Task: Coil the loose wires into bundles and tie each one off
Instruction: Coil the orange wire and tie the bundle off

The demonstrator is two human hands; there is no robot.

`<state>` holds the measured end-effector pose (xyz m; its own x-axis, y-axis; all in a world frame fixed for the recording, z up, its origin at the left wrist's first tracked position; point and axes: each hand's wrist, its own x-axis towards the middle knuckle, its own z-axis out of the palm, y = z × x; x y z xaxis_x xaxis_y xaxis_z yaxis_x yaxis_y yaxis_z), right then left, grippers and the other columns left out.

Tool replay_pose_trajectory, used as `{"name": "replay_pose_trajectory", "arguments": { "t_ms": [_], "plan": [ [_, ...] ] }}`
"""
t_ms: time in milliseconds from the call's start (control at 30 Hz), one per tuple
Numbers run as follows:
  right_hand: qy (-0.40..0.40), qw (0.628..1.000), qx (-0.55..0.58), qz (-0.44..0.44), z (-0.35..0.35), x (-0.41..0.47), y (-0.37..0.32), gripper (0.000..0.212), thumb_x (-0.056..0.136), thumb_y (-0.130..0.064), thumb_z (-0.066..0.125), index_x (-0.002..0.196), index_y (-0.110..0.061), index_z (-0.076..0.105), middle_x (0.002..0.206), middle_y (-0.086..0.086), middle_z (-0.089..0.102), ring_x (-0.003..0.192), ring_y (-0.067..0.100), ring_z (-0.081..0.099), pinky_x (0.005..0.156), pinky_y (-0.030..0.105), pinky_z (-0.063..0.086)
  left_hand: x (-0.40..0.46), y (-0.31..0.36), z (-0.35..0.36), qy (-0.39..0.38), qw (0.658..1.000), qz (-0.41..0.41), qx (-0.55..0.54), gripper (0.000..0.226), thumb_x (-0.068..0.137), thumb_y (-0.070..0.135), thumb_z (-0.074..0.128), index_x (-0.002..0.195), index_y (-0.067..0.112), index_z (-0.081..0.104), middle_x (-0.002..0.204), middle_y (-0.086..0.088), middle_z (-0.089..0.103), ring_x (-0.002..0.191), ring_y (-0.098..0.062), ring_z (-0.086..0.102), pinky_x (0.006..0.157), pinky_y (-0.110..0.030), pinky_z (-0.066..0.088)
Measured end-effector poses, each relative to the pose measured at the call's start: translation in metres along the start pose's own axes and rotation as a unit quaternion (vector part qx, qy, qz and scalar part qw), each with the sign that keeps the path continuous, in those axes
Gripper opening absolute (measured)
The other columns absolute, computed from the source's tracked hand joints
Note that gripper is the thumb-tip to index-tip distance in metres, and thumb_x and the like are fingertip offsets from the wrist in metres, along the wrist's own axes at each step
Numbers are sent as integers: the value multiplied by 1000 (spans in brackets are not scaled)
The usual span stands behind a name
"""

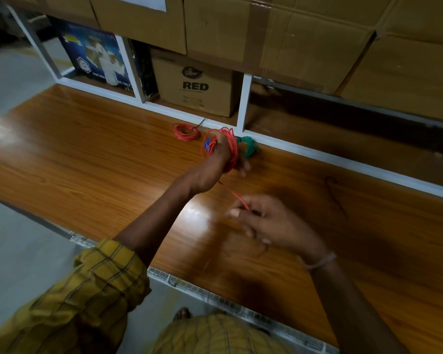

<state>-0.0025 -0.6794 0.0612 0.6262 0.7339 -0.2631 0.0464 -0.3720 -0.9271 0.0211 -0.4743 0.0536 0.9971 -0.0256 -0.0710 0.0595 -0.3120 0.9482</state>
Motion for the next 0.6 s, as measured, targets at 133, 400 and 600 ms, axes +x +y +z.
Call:
{"name": "replay_pose_trajectory", "arguments": {
  "t_ms": [133,400,600],
  "plan": [
    [74,995,-5,-59,-43,-11,-20,18,104,-19,57,99,-7,68,60,2,48,42,12,37,38,22,32,-5,-9,1,-78,997,2,21,131,66,106,-3,89,-4,64,85,-27,65,77,-31,61,82,-35,48],
    [198,973,-17,-119,-84,27,-3,21,104,-20,58,100,-1,67,63,-3,47,50,3,40,46,18,34,-31,-5,10,-181,981,21,-68,106,74,96,-3,103,9,50,70,-10,46,57,-18,40,60,-31,38],
    [268,955,48,-113,-60,54,25,17,102,-16,61,88,-21,69,65,-19,63,58,-6,53,57,9,37,-36,18,10,-248,931,26,-267,114,70,90,-18,113,6,47,73,-13,38,56,-26,24,70,-32,47]
  ]
}}
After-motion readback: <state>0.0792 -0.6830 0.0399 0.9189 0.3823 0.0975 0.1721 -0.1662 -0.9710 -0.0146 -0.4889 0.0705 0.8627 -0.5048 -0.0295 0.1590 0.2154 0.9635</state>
